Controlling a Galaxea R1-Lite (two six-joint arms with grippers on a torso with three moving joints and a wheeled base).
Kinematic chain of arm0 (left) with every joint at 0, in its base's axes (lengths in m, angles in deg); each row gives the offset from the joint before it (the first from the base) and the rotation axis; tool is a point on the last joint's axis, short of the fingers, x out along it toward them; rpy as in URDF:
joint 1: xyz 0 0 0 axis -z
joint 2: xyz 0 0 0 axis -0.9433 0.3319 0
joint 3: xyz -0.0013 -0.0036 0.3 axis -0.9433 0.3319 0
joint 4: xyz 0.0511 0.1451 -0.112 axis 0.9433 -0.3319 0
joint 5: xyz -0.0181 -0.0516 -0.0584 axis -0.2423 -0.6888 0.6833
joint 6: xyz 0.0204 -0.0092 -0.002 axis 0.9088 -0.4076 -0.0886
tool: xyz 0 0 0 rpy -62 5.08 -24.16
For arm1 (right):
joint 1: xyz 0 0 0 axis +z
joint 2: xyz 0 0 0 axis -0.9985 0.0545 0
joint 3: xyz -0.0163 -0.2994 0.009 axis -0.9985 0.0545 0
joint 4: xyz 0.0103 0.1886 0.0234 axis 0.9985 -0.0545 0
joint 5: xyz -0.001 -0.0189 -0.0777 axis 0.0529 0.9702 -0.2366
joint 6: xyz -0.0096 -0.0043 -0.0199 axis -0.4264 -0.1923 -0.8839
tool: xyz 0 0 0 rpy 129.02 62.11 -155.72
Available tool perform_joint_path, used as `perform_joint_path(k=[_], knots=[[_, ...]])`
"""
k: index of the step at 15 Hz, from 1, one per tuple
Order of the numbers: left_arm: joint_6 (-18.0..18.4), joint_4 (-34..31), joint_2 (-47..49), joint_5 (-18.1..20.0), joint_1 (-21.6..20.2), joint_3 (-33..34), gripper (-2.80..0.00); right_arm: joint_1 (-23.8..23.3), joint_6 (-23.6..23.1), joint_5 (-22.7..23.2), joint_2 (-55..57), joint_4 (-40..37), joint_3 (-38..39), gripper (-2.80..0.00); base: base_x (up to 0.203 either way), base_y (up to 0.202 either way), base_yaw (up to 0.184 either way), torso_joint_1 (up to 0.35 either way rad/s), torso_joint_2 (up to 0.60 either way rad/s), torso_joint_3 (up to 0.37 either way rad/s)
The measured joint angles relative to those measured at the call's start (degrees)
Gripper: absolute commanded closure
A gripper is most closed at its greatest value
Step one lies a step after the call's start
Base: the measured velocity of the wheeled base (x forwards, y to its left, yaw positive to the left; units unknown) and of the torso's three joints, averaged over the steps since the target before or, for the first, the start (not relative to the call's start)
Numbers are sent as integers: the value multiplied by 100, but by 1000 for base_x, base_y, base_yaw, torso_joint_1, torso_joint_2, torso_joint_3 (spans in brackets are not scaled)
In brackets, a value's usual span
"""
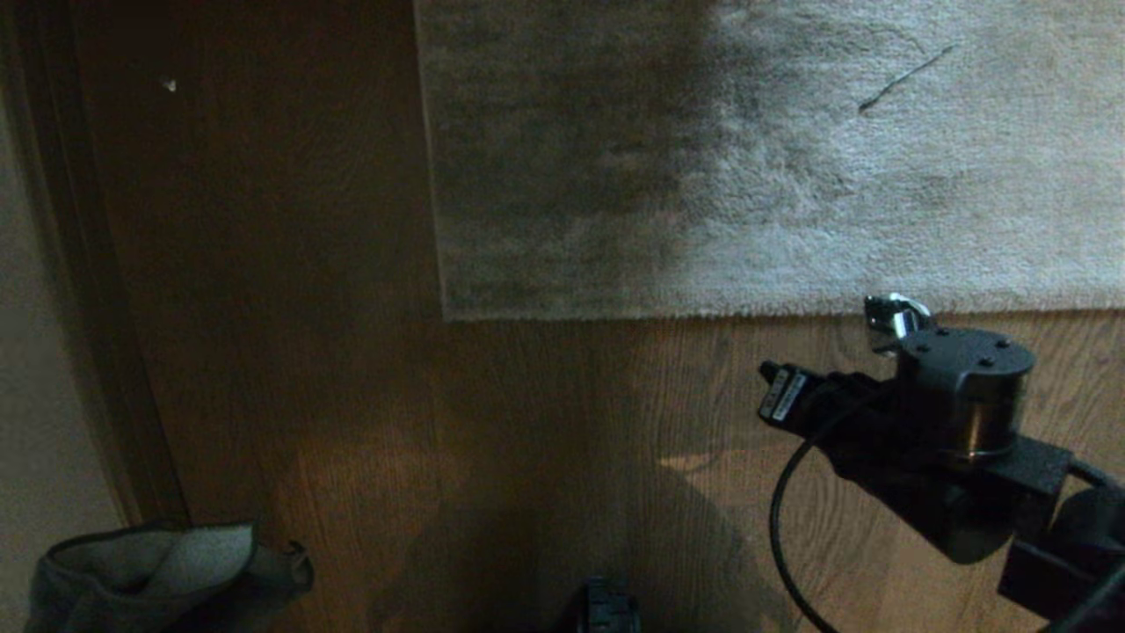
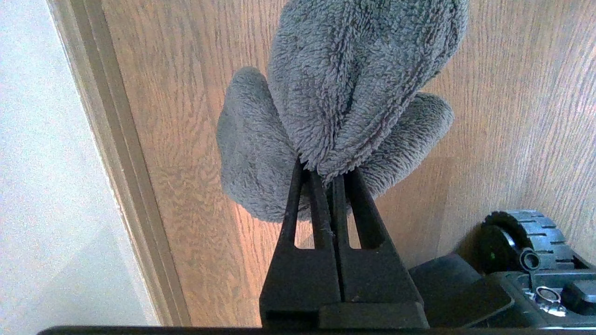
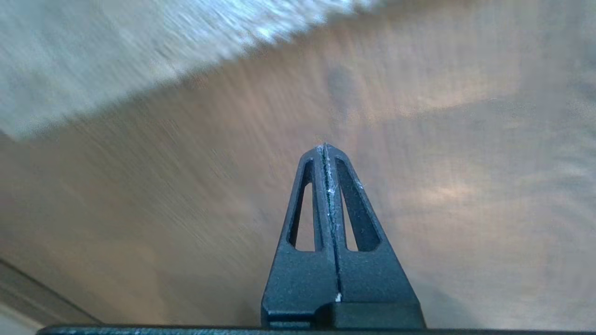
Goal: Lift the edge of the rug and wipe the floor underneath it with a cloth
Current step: Lift up the carpet
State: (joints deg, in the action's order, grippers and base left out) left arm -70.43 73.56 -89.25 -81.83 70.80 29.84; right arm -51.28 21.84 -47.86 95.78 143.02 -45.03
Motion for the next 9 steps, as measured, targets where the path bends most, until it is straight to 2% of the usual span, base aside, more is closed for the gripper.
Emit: perform_joint_path(k=[5,9], knots=[[0,0,0,2,0,0,0,821,160,-626,455,630,-462,0,0,0,0,0,0,0],[0,2,0,2,0,0,0,1337,126,-776,847,1188,-557,0,0,0,0,0,0,0]])
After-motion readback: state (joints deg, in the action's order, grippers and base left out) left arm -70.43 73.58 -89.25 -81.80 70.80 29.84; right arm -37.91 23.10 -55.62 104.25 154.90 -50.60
